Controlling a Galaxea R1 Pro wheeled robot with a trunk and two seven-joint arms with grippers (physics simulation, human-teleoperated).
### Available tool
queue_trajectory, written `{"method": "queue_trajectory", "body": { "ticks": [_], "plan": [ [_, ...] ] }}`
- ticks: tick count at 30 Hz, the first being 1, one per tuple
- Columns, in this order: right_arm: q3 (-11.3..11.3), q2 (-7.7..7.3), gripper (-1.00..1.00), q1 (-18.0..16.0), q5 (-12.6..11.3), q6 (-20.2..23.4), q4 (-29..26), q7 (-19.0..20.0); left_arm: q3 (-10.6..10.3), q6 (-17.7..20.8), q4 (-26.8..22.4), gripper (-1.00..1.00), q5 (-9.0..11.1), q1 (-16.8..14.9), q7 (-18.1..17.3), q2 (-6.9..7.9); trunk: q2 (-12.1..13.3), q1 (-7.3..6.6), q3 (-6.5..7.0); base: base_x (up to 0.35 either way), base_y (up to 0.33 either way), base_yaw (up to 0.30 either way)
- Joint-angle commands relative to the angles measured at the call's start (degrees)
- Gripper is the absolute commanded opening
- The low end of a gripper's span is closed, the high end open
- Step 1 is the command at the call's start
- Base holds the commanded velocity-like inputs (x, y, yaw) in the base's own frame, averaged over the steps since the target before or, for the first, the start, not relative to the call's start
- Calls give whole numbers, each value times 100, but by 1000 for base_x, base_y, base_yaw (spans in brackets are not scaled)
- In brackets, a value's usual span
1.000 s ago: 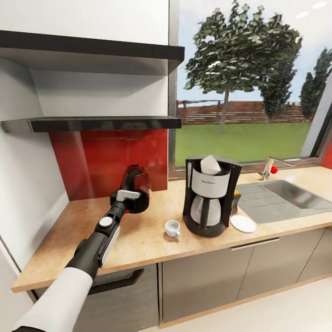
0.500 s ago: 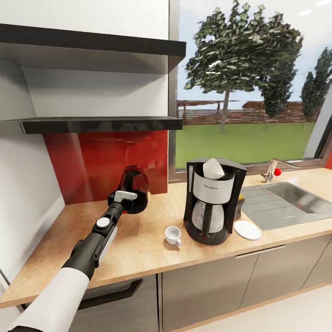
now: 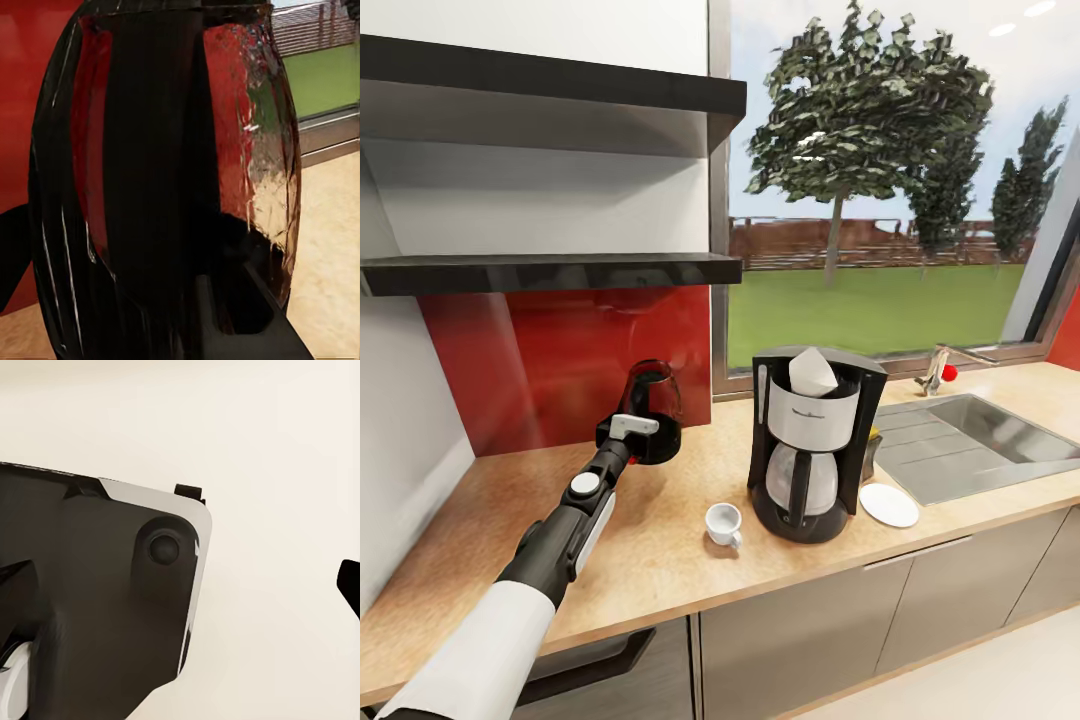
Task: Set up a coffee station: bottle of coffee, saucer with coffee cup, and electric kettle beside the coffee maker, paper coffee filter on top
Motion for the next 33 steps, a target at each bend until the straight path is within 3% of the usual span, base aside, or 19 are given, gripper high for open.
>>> {"method": "queue_trajectory", "body": {
  "ticks": [1,14,20,26,33],
  "plan": [
    [-6,-2,100,0,50,6,-5,16,-3,23,-11,-100,-53,29,12,-6,-5,2,-2,68,0,-17],
    [-7,-3,100,0,49,6,-4,16,-12,-1,120,-100,-44,210,-50,-87,-5,2,-2,59,0,-94],
    [-7,-4,100,0,47,6,3,16,-237,-6,121,-100,-33,356,-50,-128,-5,2,-2,0,0,-50],
    [-7,-2,100,0,47,6,-4,16,-257,-6,121,-100,-34,360,-50,-248,-5,2,-2,0,0,-169],
    [-7,-2,100,0,48,6,-5,16,-251,-3,122,-100,-31,360,-50,-268,-5,2,-2,69,0,-10]
  ]
}}
